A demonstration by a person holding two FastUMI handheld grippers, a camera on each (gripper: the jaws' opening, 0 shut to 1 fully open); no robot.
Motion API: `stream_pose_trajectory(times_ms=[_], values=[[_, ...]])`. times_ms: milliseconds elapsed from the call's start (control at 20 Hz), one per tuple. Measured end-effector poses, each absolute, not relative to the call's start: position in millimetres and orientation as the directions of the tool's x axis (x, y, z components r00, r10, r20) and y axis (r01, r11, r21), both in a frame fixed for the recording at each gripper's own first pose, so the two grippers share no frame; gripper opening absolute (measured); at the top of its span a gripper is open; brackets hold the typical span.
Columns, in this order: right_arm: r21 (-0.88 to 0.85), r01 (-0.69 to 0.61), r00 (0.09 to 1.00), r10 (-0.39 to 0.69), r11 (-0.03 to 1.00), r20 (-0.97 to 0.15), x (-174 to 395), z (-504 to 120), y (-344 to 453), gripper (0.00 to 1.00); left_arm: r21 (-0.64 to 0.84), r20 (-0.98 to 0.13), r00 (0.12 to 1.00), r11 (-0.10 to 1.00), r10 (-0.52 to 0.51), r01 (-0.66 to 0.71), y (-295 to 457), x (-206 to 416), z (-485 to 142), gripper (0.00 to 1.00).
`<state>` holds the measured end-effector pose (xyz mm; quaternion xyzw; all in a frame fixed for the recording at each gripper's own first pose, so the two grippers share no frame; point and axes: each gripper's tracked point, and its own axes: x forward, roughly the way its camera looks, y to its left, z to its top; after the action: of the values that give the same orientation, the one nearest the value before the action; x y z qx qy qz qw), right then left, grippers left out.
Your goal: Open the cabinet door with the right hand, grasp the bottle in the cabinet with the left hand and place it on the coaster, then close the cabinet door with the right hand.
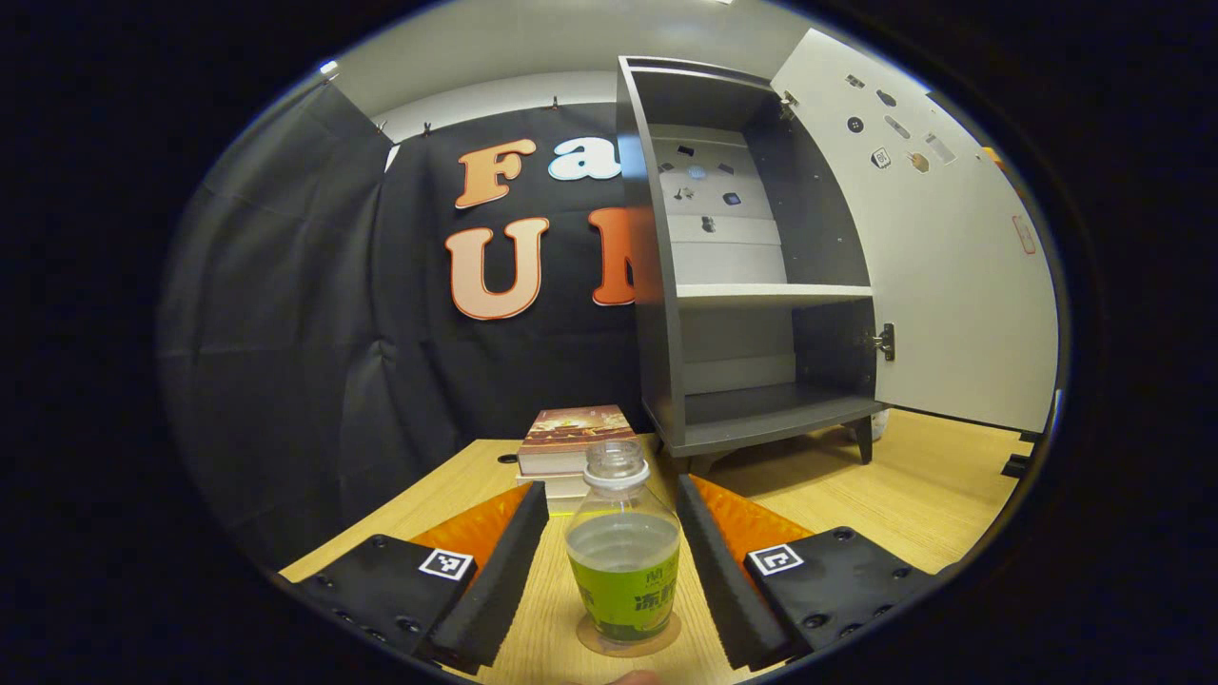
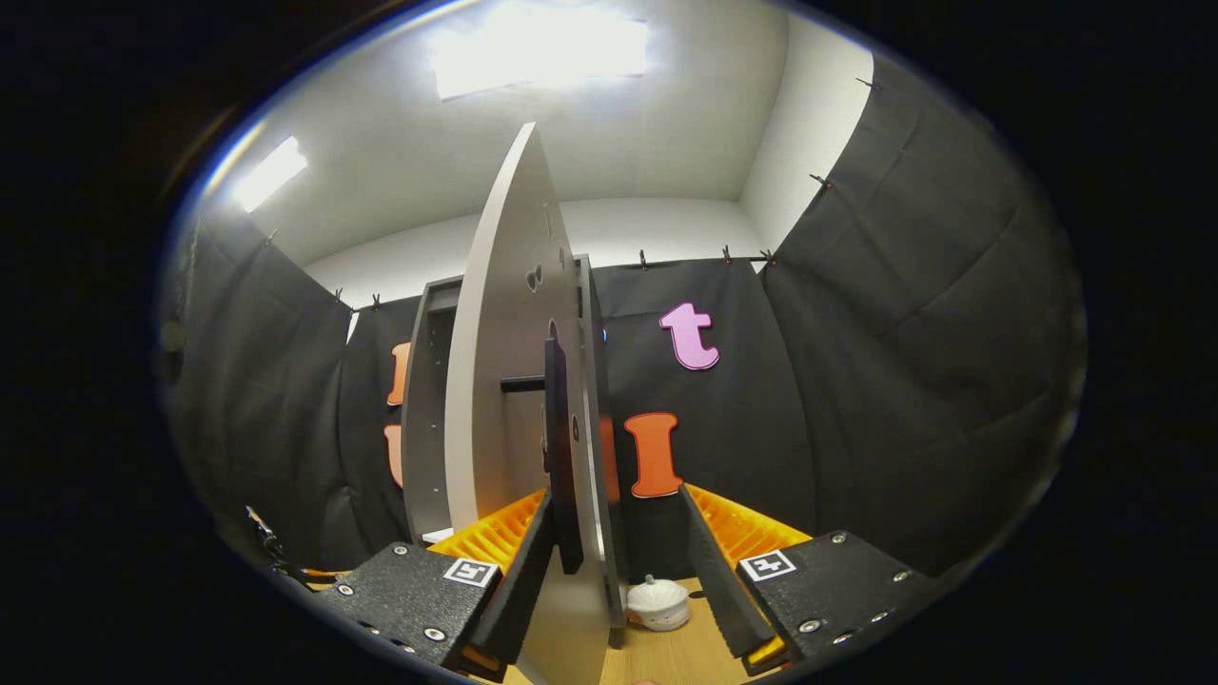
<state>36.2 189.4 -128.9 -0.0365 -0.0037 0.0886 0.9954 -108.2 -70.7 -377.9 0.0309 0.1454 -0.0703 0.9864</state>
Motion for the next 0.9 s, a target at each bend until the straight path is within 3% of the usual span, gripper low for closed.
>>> stream_pose_trajectory(times_ms=[550, 750, 900], values=[[0.069, -0.308, 0.949, 0.311, 0.949, -0.047, 1, -122, 183, 0.78, -0.066, -0.248, 0.951, 0.982, -0.187, 0.177, -87, -95, -311, 0.89], [0.060, -0.257, 0.962, 0.262, 0.965, -0.083, 17, -122, 156, 0.77, -0.039, -0.230, 0.955, 0.982, -0.188, 0.184, -89, -84, -293, 0.90], [0.070, -0.281, 0.949, 0.288, 0.957, -0.127, 27, -129, 164, 0.78, -0.052, -0.228, 0.951, 0.978, -0.208, 0.201, -96, -75, -290, 0.88]])
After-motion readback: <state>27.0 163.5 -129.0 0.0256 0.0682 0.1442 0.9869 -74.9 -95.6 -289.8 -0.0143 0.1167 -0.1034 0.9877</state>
